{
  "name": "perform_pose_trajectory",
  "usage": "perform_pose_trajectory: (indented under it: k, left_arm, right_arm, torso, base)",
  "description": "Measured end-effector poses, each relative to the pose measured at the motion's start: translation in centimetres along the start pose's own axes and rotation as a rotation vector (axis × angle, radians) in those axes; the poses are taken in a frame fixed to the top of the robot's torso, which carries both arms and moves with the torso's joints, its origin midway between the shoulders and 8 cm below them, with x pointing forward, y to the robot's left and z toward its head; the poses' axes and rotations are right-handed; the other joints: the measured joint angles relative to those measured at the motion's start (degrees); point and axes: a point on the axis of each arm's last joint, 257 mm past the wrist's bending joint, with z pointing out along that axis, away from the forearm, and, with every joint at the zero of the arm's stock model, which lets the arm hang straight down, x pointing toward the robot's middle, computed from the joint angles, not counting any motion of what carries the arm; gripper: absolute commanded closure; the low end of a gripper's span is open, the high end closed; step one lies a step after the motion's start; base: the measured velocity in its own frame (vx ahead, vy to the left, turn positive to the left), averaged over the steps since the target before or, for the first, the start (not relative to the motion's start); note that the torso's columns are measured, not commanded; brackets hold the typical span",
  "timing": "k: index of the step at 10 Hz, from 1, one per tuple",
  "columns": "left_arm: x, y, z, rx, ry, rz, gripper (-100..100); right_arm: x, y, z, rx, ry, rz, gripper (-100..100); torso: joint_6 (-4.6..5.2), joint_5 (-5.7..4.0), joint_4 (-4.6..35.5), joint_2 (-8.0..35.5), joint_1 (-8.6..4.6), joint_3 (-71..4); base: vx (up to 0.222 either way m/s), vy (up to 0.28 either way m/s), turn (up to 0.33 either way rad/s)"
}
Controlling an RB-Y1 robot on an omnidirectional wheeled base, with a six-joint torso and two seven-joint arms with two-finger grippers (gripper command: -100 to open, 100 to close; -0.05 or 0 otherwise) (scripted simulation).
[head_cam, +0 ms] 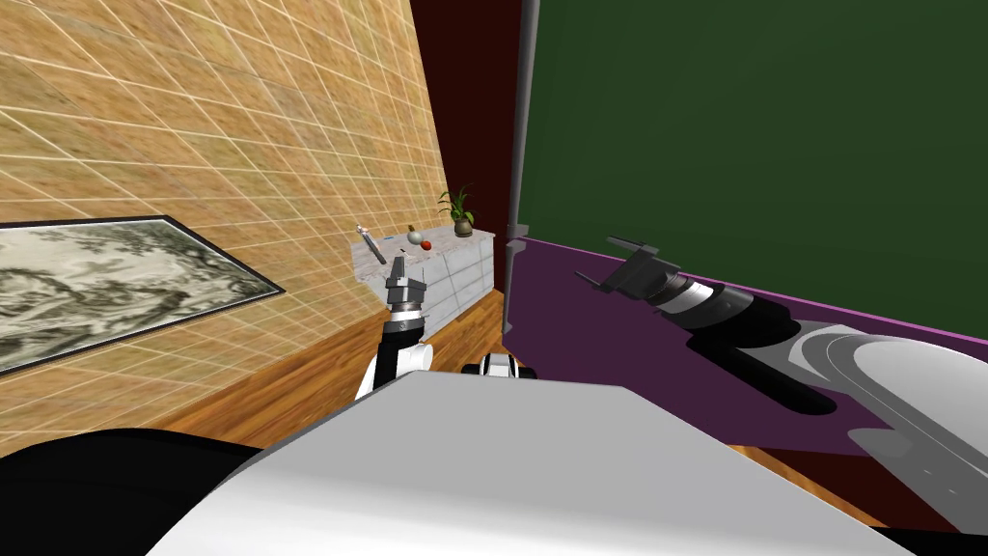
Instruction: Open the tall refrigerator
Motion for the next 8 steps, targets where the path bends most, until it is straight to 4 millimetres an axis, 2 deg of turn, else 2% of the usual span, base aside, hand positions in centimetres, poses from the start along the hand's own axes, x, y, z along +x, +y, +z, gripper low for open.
perform_pose_trajectory:
  k: [2, 8]
  left_arm:
    - [0.00, 0.00, 0.00, 0.000, 0.000, 0.000, 0]
    - [0.00, 0.00, 0.00, 0.000, 0.000, 0.000, 0]
  right_arm:
    - [-0.05, -0.08, 0.06, -0.011, 0.003, -0.032, -100]
    - [-0.18, -0.34, 0.19, -0.014, 0.005, -0.065, -100]
  torso:
    - [0.05, 0.05, 0.04, -0.02, 0.11, -0.02]
    - [0.03, -0.03, -0.01, 0.10, -0.01, 0.10]
  base:
    - [0.040, 0.046, -0.129]
    - [0.008, 0.011, 0.022]
